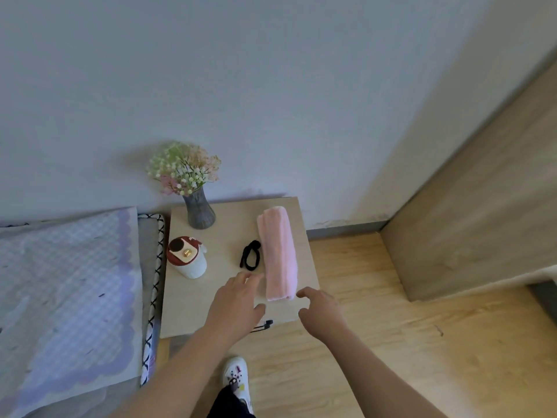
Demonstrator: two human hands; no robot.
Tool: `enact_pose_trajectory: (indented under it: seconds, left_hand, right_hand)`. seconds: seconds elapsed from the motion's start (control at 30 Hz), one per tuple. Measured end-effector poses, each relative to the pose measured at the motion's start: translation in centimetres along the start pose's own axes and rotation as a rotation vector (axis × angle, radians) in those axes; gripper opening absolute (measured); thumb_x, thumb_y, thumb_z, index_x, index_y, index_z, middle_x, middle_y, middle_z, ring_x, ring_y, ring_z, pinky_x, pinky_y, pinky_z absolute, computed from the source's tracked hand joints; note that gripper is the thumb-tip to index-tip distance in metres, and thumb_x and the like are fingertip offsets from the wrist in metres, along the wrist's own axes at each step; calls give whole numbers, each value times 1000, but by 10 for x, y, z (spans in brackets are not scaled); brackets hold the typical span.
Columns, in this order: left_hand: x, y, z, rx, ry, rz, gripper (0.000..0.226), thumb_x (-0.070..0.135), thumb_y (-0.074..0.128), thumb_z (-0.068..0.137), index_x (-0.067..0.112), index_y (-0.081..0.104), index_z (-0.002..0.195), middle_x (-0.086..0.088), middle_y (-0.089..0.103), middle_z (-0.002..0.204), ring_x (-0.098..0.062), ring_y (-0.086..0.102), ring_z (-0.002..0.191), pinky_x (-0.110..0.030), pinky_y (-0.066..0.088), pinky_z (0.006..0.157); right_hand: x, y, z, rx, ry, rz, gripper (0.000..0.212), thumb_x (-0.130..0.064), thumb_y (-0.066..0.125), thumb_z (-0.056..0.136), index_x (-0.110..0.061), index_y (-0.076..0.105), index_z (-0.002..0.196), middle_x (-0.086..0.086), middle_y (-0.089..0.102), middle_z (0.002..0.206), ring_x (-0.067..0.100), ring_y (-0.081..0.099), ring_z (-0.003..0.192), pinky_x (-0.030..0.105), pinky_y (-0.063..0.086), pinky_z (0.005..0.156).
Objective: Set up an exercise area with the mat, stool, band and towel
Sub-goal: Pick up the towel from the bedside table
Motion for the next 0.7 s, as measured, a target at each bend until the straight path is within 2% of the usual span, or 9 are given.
enact_pose_trajectory:
  seconds: [0.13, 0.23, 0.33, 0.47, 0.6, 0.7]
  left_hand:
    - [-28, 10, 40, -80, 7, -19, 57, 32, 53, 91, 24, 31, 143, 5, 35, 145, -17, 42, 124, -30, 38, 100]
    - [-47, 24, 62, -154, 35, -4, 57, 33, 52, 92, 25, 29, 144, 7, 32, 145, -16, 39, 126, -28, 36, 101]
    - [-62, 38, 78, -195, 32, -9, 57, 33, 51, 91, 27, 30, 144, 8, 31, 145, -15, 38, 126, -26, 35, 100]
    - [-69, 56, 87, -227, 35, -31, 57, 32, 51, 91, 28, 29, 144, 10, 29, 147, -13, 36, 128, -25, 34, 102]
    - [-63, 58, 84, -216, 39, -55, 55, 30, 52, 91, 27, 32, 143, 9, 31, 146, -14, 36, 128, -25, 34, 102]
    - [-50, 50, 82, -171, 39, -59, 57, 31, 52, 92, 26, 31, 144, 7, 31, 148, -14, 35, 130, -27, 34, 104]
  right_hand:
    - [-10, 24, 56, -98, 69, 31, 55, -11, 47, 89, -31, 44, 141, 0, 45, 137, 20, 50, 118, 25, 43, 86]
    - [-9, 46, 96, -156, 105, 50, 58, -12, 46, 88, -33, 44, 142, 3, 40, 137, 25, 46, 121, 33, 47, 93]
    - [-3, 64, 126, -213, 153, 32, 59, -16, 49, 88, -34, 42, 144, 5, 32, 143, 29, 40, 127, 36, 44, 101]
    - [6, 75, 146, -281, 209, 109, 65, -19, 57, 86, -28, 36, 148, 4, 30, 153, 27, 41, 133, 37, 40, 107]
    - [7, 63, 137, -156, 206, 186, 60, -9, 58, 82, -25, 48, 140, 1, 50, 137, 22, 54, 119, 31, 48, 94]
    - [4, 35, 121, 26, 189, 274, 48, -6, 57, 74, -25, 59, 118, 0, 60, 115, 19, 60, 95, 28, 51, 73]
Point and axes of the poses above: each hand's wrist, its own z-axis towards the middle knuckle, its own y-axis out of the palm, x = y × z, the point moved 1 cm from there along z, towards the middle knuckle
